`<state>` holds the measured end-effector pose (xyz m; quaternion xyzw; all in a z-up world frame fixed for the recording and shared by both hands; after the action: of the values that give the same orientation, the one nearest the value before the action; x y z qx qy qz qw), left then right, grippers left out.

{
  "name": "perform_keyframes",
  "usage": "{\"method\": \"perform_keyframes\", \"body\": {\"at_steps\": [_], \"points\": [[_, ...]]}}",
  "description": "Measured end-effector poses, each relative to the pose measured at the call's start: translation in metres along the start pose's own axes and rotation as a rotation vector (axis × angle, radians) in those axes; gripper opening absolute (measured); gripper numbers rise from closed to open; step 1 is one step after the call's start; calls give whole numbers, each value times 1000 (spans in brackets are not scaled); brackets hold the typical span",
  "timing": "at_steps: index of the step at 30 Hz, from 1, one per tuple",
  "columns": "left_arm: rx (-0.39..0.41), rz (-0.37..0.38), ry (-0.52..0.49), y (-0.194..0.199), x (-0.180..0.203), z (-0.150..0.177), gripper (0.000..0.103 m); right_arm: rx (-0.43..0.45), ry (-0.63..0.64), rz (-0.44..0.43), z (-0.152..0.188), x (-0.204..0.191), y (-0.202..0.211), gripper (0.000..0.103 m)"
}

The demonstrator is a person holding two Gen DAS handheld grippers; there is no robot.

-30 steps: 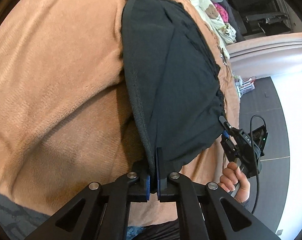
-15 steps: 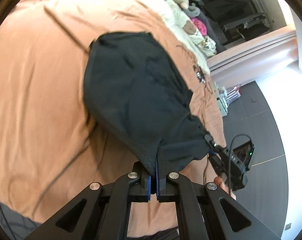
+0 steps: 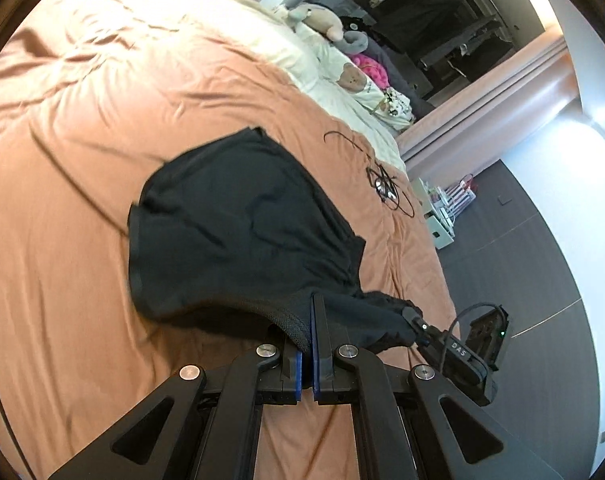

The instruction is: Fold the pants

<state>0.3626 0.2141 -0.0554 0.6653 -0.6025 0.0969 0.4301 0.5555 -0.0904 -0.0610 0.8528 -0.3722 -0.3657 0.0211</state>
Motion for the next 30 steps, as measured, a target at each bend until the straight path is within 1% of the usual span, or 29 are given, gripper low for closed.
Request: {"method": "perform_keyframes", "body": {"at_steps": [7, 15, 21, 25, 30], "points": [[5, 9, -50, -25, 3, -29, 2, 12, 25, 2, -20, -10, -17, 7], [14, -11, -83, -64, 4, -73, 2, 1, 42, -7, -35, -16, -48, 7], [-3, -24, -123, -108, 3, -101, 2, -15, 54, 33, -49, -12, -84, 7], [-32, -44, -141, -148, -3, -116, 2, -26, 63, 57, -56, -12, -106, 7], [-61, -58, -152, -191, -13, -130, 2, -36, 30, 76, -62, -2, -134, 7]]}}
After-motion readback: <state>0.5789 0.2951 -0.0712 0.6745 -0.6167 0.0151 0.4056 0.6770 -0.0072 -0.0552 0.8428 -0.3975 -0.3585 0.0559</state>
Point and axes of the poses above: each gripper's, at about its wrist camera, not at the fingertips, and y roughly against the way its jaws point, x to its right, z to its underside, the point moved 3 cm from there along -y, roughly the way its jaws point, and after that the axes turned 15 degrees about x, right-handed, at the moved point
